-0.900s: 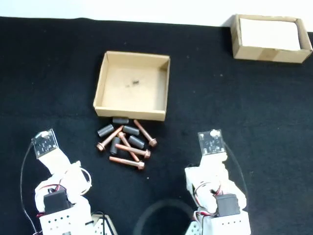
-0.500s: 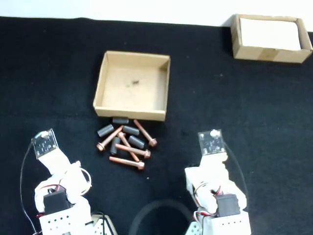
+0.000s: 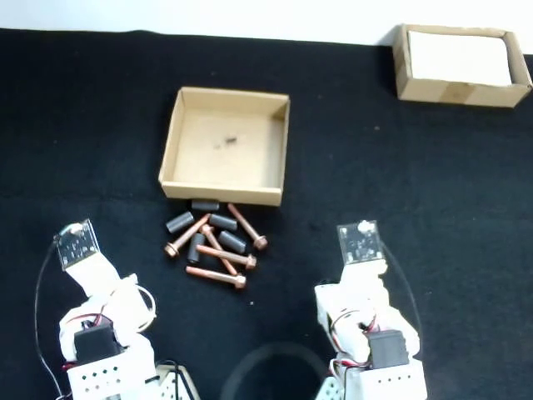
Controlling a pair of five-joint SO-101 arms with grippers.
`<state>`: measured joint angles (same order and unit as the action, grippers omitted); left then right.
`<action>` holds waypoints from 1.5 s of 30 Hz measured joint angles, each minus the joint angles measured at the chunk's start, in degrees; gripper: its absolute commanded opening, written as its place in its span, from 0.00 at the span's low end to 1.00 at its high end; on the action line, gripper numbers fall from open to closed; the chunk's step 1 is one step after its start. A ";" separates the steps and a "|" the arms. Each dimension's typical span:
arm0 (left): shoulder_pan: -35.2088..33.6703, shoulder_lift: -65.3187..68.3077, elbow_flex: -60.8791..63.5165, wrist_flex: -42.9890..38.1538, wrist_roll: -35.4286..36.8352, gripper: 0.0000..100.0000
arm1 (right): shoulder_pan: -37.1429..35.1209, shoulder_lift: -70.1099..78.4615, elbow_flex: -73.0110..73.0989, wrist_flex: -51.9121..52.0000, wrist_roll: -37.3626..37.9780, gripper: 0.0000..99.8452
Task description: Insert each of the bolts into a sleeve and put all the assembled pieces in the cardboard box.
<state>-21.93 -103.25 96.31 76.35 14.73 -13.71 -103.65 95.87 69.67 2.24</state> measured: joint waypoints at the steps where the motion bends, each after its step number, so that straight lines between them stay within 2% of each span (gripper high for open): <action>1: 0.00 0.00 0.00 0.00 0.00 0.02 | 0.00 0.00 0.00 0.00 0.00 0.01; 21: 0.00 0.00 0.00 0.00 0.00 0.02 | 0.00 -0.18 0.00 -0.09 0.00 0.01; 28: 0.00 0.00 0.00 0.00 0.00 0.02 | -0.09 -0.26 -0.62 -4.13 0.00 0.01; 36: 0.00 0.00 0.00 0.00 0.00 0.02 | -0.09 -0.26 -20.84 6.51 0.00 0.01; 45: 0.00 0.00 0.00 0.00 0.00 0.02 | -0.18 2.29 -38.95 11.34 0.00 0.01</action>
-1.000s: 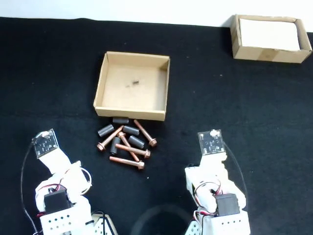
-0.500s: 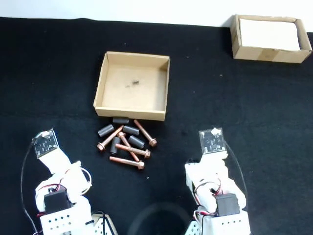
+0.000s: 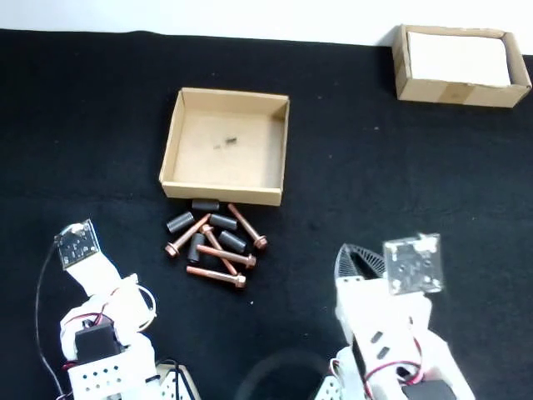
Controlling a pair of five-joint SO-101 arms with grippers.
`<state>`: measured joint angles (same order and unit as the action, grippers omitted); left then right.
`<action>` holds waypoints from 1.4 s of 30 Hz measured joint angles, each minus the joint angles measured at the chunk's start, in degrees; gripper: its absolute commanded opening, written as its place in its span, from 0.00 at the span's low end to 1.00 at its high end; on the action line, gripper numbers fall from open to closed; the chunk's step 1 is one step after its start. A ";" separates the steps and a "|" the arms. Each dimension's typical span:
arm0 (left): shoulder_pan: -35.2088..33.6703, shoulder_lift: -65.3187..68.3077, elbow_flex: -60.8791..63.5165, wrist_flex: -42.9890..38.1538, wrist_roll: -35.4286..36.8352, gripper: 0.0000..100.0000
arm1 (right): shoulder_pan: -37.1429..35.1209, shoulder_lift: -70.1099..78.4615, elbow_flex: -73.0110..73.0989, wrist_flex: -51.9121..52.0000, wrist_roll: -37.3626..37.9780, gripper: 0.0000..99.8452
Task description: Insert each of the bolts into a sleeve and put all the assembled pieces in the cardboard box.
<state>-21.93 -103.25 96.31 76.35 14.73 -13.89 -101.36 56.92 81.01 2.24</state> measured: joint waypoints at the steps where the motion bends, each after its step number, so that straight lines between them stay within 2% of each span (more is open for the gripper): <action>1: 0.00 0.00 0.00 0.00 0.00 0.02 | 0.09 1.85 -1.85 0.00 0.00 0.01; 6: 0.00 0.00 0.00 0.00 0.00 0.02 | 1.76 17.05 -14.51 1.76 0.00 0.01; 11: 0.00 0.00 0.00 0.00 0.00 0.02 | 1.76 36.75 -26.81 12.84 0.00 0.01; 16: 0.00 0.00 0.00 0.00 0.00 0.03 | 1.76 49.93 -29.19 18.64 0.00 0.01; 30: 1.93 0.00 0.00 0.00 0.00 0.03 | 1.76 45.63 -20.57 18.99 0.00 0.01; 35: 2.99 0.09 0.00 -5.27 0.00 0.03 | 1.76 43.52 -18.46 18.99 0.00 0.01; 38: 2.99 0.09 -0.44 -7.91 -3.96 0.03 | 1.76 43.25 -17.76 18.99 0.00 0.01; 40: 3.52 0.18 -2.29 -8.26 -9.41 0.03 | 1.76 43.16 -16.97 18.99 0.00 0.01; 42: 3.69 0.18 -6.51 -7.12 -11.78 0.03 | 1.76 43.16 -16.26 18.99 0.00 0.01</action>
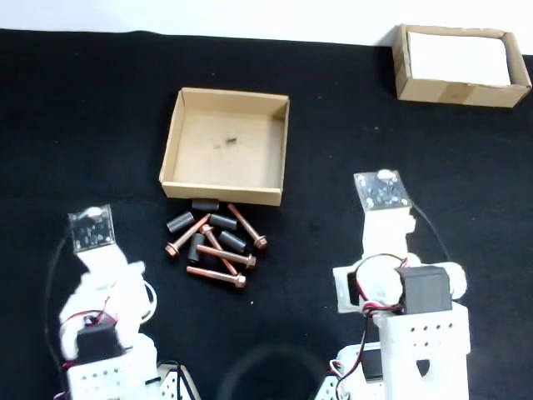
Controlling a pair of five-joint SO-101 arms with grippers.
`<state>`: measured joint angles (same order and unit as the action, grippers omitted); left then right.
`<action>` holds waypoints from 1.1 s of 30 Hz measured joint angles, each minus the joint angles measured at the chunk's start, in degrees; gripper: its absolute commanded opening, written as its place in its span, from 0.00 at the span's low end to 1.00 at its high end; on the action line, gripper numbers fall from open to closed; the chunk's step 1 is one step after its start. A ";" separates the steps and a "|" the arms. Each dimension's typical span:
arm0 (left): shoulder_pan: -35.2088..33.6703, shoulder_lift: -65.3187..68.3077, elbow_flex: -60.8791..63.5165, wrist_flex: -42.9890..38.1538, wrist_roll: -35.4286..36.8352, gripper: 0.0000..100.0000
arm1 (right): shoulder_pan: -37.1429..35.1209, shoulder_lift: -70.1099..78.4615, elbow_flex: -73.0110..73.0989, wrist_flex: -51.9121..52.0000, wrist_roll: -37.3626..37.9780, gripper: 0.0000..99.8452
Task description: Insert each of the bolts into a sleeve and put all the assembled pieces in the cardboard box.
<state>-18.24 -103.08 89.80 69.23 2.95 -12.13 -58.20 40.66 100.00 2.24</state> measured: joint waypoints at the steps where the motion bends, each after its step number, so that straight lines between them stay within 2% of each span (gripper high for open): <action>1: 0.18 0.00 -2.73 1.76 -0.53 0.03 | 0.00 0.00 0.00 0.00 0.00 0.01; 6: 3.16 0.79 -16.70 14.95 -1.41 0.03 | -0.09 0.00 0.53 -3.69 0.18 0.01; 8: 4.13 3.96 -21.98 17.93 -1.41 0.03 | -1.05 0.44 0.53 -5.01 3.08 0.01; 10: 4.04 9.23 -26.55 18.99 -1.41 0.03 | -4.40 2.73 0.53 -5.54 7.03 0.01; 15: 4.22 29.36 -39.47 19.60 -0.35 0.03 | -14.77 11.16 -0.26 -6.07 9.32 0.02; 18: 2.81 42.73 -49.41 19.60 2.20 0.03 | -20.40 17.76 -4.04 -6.07 10.46 0.12; 21: -1.23 52.84 -60.04 17.14 2.90 0.03 | -23.82 25.32 -9.76 -5.71 14.42 0.20; 24: -7.82 57.14 -66.46 10.11 3.16 0.03 | -26.55 33.58 -16.70 -3.69 19.43 0.19; 28: -17.58 57.58 -67.08 0.62 3.16 0.03 | -29.71 44.84 -26.64 -1.05 25.76 0.18; 33: -29.89 53.54 -62.24 -1.93 3.16 0.03 | -32.88 57.41 -38.59 -0.53 32.62 0.18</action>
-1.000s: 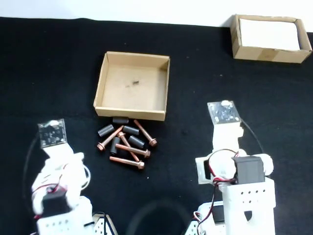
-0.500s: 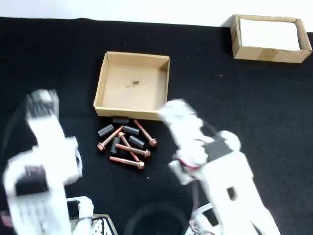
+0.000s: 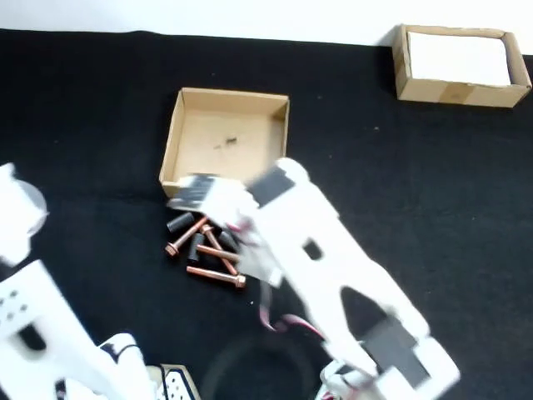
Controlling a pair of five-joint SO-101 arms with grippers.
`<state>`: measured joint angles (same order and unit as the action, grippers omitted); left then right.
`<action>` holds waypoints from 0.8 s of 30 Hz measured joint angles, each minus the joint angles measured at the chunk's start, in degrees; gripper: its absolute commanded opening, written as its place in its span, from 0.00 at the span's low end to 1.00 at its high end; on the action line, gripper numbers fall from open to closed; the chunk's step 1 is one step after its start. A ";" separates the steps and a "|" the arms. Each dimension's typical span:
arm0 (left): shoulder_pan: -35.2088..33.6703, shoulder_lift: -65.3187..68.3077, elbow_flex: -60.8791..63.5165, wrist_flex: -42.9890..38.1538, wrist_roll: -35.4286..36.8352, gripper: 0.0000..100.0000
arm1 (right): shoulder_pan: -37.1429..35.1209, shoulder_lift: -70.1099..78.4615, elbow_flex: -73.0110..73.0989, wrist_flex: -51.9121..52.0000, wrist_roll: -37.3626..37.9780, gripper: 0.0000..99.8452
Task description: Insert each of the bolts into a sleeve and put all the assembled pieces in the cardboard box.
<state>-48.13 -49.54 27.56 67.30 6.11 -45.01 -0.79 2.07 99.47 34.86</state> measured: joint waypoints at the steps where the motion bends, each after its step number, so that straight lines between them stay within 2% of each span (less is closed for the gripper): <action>1: -2.64 -1.49 1.76 -0.26 0.00 0.03 | -0.62 2.55 -2.81 0.00 1.23 0.18; 5: -11.16 -8.62 12.04 -2.99 0.09 0.03 | -3.08 12.75 -14.51 0.18 5.01 0.18; 9: -15.03 -16.35 25.14 -7.91 3.96 0.03 | -5.63 22.77 -26.64 0.18 7.12 0.18; 16: -16.09 -23.65 44.66 -16.44 8.62 0.03 | -8.26 41.58 -46.77 0.26 9.49 0.18; 24: -16.09 -24.35 53.89 -23.91 8.88 0.03 | -9.32 56.88 -64.09 0.53 12.48 0.18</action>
<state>-64.22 -73.89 81.45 43.38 14.99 -54.33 56.09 -62.02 100.00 47.34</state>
